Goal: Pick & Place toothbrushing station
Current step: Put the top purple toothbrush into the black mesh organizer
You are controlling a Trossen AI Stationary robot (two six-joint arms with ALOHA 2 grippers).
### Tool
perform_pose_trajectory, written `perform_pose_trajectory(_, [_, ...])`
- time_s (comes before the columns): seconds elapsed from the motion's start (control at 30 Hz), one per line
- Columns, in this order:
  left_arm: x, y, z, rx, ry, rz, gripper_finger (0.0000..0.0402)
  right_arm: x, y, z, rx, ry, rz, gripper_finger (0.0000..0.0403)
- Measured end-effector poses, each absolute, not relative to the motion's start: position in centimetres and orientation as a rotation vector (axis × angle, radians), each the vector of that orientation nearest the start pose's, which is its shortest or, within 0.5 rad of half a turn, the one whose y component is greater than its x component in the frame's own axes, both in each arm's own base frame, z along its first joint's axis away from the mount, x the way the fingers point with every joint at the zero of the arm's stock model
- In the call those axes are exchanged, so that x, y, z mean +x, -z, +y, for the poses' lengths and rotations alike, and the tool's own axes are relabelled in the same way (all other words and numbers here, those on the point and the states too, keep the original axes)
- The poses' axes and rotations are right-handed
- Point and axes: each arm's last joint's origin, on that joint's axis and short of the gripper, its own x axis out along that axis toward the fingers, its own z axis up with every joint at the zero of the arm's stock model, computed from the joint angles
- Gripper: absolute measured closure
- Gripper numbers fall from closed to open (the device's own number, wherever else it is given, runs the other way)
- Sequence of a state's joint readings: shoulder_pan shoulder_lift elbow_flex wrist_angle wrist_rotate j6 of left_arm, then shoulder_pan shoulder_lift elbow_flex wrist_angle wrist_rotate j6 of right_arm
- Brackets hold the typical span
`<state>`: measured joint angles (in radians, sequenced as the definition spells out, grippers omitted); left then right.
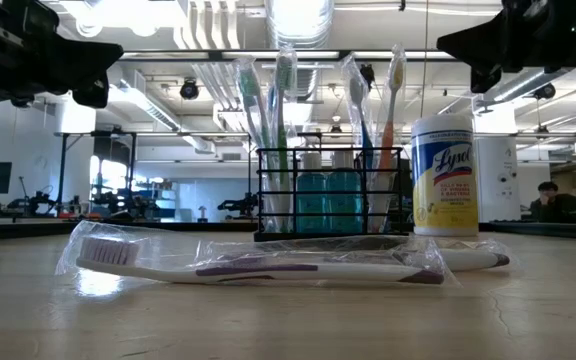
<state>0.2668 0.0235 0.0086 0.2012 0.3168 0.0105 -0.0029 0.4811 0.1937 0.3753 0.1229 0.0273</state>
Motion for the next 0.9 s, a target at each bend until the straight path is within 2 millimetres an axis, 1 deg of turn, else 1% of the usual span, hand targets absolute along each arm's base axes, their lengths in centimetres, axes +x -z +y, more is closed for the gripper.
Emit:
perform_pose_trajectory(0.2, [9.4,-18.7,1.6,0.005,0.056,-0.213,0.0397,13.4,-20.7,0.0,0.032,0.039,-0.031,0.0394])
perform_pose_trajectory(0.33, [9.3,-18.8,1.6,-0.079,0.063,-0.215,0.0397,13.3,-19.6,0.5,0.062,-0.005,-0.002,0.0394])
perform_pose_trajectory(0.47, [9.3,-19.0,1.8,-0.169,0.017,-0.223,0.0397,13.2,-19.1,1.3,0.067,-0.054,0.019,0.0394])
perform_pose_trajectory(0.9, [9.4,-18.5,1.9,-0.137,-0.012,-0.193,0.0396,13.4,-18.7,2.2,0.039,-0.100,0.054,0.0394])
